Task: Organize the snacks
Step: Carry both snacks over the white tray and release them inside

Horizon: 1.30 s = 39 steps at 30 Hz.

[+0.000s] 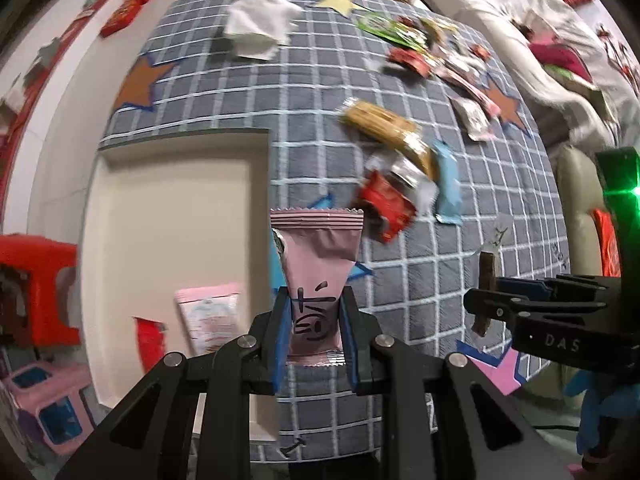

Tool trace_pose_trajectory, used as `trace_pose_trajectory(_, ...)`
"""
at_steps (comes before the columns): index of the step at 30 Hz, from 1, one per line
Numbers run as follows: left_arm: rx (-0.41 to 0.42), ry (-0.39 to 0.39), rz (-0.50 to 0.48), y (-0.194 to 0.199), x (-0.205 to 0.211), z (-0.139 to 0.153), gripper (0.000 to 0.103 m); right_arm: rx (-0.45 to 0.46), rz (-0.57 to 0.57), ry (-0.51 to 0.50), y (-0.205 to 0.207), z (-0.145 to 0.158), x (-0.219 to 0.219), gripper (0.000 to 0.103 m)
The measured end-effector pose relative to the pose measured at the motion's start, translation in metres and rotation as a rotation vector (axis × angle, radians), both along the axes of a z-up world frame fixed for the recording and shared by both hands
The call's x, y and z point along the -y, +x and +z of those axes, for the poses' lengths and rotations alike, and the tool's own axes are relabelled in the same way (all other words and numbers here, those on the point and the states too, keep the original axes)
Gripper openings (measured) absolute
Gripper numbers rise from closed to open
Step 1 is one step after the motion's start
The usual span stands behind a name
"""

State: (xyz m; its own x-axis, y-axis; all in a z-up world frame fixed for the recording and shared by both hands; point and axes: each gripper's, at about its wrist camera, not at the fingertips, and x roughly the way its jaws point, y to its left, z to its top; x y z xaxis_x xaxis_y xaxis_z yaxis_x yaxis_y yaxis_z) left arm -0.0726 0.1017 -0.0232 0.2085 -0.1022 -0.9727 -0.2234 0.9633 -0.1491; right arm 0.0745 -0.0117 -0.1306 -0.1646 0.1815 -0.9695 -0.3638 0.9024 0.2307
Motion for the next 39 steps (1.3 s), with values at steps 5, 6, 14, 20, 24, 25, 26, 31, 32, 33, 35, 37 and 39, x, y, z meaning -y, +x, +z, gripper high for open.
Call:
trace_pose_trajectory(5,0.013,0.010,0.073,-0.008,-0.033,0.001,0.025,0.011,0.082,0.027,-0.003,0.012,-0.033,0.040)
trace_pose_trajectory(6,0.016,0.013,0.082,-0.010,-0.039,0.000,0.025,0.013,0.098,0.035,-0.003,0.014,-0.041,0.040)
trace_pose_trajectory(14,-0.029,0.037,0.145,-0.026,-0.080,-0.019,0.025,0.007,0.197,0.088,-0.012,0.018,-0.111,0.041)
trace_pose_trajectory(20,-0.075,0.043,0.155,-0.034,-0.095,-0.035,0.025,-0.025,0.245,0.102,-0.018,0.002,-0.156,0.041)
trace_pose_trajectory(24,-0.104,0.047,0.159,-0.040,-0.098,-0.045,0.025,-0.059,0.255,0.093,-0.023,-0.012,-0.170,0.041)
trace_pose_trajectory(25,-0.106,0.053,0.159,-0.041,-0.098,-0.046,0.026,-0.065,0.259,0.088,-0.024,-0.015,-0.173,0.041)
trace_pose_trajectory(26,-0.111,0.061,0.158,-0.041,-0.097,-0.048,0.028,-0.070,0.265,0.078,-0.026,-0.019,-0.176,0.041)
trace_pose_trajectory(31,-0.117,0.080,0.139,-0.043,-0.093,-0.048,0.058,-0.089,0.266,0.078,-0.030,-0.022,-0.179,0.044)
trace_pose_trajectory(32,-0.114,0.087,0.140,-0.043,-0.092,-0.047,0.067,-0.091,0.263,0.079,-0.030,-0.022,-0.178,0.044)
trace_pose_trajectory(33,-0.112,0.093,0.143,-0.043,-0.092,-0.046,0.073,-0.088,0.261,0.077,-0.031,-0.021,-0.179,0.046)
trace_pose_trajectory(35,-0.110,0.101,0.148,-0.042,-0.092,-0.044,0.077,-0.077,0.257,0.077,-0.030,-0.018,-0.178,0.065)
trace_pose_trajectory(37,-0.108,0.105,0.146,-0.043,-0.092,-0.042,0.078,-0.061,0.244,0.085,-0.028,-0.014,-0.174,0.077)
trace_pose_trajectory(39,-0.110,0.107,0.140,-0.042,-0.089,-0.041,0.079,-0.060,0.234,0.084,-0.024,-0.011,-0.168,0.077)
